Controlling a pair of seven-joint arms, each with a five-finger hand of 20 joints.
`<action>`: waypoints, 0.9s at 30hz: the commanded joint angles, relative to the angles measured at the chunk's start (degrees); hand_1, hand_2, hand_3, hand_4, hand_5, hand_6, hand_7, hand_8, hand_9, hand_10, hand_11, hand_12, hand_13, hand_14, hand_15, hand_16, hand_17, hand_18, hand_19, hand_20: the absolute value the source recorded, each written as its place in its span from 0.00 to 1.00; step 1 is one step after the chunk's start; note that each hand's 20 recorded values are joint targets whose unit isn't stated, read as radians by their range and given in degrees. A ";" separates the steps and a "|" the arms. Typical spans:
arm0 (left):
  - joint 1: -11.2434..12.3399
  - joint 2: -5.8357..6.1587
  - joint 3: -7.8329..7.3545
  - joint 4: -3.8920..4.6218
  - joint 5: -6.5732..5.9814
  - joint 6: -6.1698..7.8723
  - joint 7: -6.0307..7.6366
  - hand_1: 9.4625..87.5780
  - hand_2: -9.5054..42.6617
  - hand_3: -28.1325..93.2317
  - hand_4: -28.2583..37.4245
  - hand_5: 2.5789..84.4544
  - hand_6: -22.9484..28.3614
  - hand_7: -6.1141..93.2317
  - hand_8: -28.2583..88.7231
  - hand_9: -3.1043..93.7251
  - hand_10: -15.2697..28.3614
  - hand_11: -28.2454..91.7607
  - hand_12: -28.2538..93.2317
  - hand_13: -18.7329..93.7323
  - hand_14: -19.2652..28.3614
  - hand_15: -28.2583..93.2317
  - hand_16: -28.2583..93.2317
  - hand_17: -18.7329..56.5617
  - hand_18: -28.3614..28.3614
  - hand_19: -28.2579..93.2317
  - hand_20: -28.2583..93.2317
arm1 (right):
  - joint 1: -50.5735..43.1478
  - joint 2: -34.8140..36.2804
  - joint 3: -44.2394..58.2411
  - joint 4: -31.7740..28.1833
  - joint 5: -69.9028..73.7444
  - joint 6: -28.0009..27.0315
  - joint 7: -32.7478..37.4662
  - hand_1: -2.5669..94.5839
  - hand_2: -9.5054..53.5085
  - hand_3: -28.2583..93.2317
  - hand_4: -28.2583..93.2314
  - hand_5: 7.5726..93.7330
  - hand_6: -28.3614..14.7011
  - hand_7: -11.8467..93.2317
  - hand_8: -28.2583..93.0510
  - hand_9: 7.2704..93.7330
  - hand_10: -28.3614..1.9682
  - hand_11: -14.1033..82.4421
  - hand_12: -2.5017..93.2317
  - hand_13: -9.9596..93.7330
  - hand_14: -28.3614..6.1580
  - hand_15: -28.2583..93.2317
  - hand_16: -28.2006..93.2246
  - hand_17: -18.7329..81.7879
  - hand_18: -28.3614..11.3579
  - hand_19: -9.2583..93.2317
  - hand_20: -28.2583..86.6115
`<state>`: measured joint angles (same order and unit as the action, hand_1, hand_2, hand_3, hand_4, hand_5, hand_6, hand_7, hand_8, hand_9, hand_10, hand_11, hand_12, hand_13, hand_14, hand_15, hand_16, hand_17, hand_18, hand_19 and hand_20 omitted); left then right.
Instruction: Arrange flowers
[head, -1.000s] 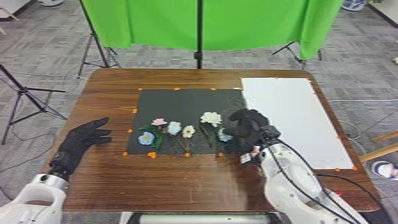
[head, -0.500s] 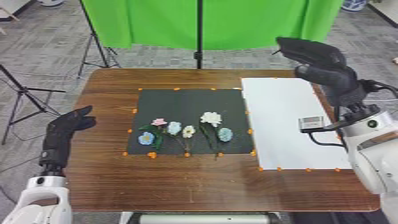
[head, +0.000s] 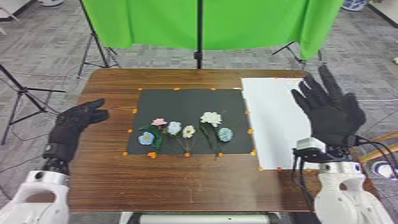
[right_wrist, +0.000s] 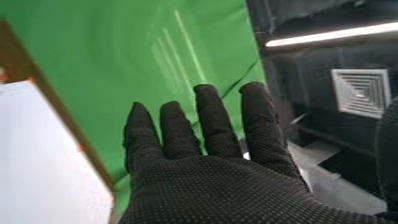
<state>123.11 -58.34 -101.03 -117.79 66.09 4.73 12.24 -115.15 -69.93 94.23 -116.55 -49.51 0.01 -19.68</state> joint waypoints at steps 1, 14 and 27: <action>1.95 -2.15 -0.46 -1.49 1.33 -0.45 -1.33 0.22 0.41 0.75 0.01 0.55 0.54 0.20 0.19 0.53 0.70 0.43 0.33 0.52 0.81 0.44 0.23 0.43 0.80 0.53 0.49 | -6.15 -1.89 2.70 -1.81 -3.74 0.12 0.89 0.06 0.13 0.88 0.09 0.28 0.66 0.18 0.17 0.29 0.47 0.17 0.15 0.29 0.39 0.24 0.35 0.26 0.33 0.18 0.42; 3.26 -6.28 -2.73 -3.63 1.94 -0.95 -0.68 0.22 0.39 0.76 0.01 0.55 0.53 0.20 0.19 0.53 0.69 0.43 0.34 0.53 0.83 0.45 0.23 0.34 0.78 0.39 0.41 | -8.87 -3.26 1.82 -2.76 -5.55 4.43 -2.21 0.07 0.08 0.89 0.09 0.42 0.65 0.20 0.17 0.15 0.59 0.11 0.14 0.22 0.44 0.21 0.36 0.25 0.35 0.17 0.42; 4.81 -6.83 -3.75 -3.68 1.58 -0.46 -0.31 0.22 0.38 0.75 0.01 0.55 0.52 0.20 0.18 0.54 0.68 0.42 0.34 0.53 0.82 0.45 0.23 0.34 0.78 0.38 0.41 | -7.65 -2.60 5.85 -1.60 -6.60 -5.28 0.63 0.07 0.10 0.88 0.09 0.42 0.65 0.20 0.17 0.31 0.48 0.17 0.13 0.31 0.41 0.23 0.38 0.28 0.32 0.17 0.43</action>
<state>126.38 -64.74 -104.60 -121.69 67.60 3.92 12.17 -122.83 -72.96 99.93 -118.29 -55.15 -2.82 -20.25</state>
